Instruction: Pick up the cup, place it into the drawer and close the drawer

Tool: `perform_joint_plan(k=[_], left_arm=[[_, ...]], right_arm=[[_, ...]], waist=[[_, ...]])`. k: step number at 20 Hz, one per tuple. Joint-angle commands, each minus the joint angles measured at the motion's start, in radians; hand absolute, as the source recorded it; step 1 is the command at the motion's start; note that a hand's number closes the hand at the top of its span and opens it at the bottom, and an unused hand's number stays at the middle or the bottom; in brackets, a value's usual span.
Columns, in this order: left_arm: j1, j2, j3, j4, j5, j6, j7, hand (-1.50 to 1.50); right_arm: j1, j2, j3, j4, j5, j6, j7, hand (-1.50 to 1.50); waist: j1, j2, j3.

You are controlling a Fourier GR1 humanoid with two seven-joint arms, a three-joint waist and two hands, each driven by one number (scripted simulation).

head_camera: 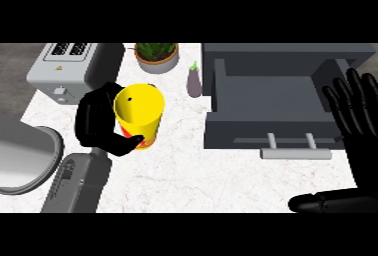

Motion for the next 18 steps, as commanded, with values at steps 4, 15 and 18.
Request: perform_joint_plan(k=[4, 15, 18], left_arm=[[-0.191, -0.035, -0.04, -0.058, -0.03, 0.171, 0.159, 1.5], [-0.445, -0.026, -0.079, -0.018, -0.093, 0.313, 0.349, 1.5], [-0.485, -0.036, -0.087, 0.099, -0.1, 0.315, 0.281, 1.5]], right_arm=[[-0.011, -0.025, -0.032, 0.024, -0.02, 0.033, -0.037, -1.5], [-0.04, -0.019, -0.033, 0.063, -0.015, 0.02, -0.029, -1.5], [-0.019, -0.028, -0.046, 0.006, -0.045, 0.023, 0.008, -1.5]], waist=[[-0.011, 0.003, 0.0], [-0.009, 0.003, 0.0], [-0.014, 0.004, 0.0]])
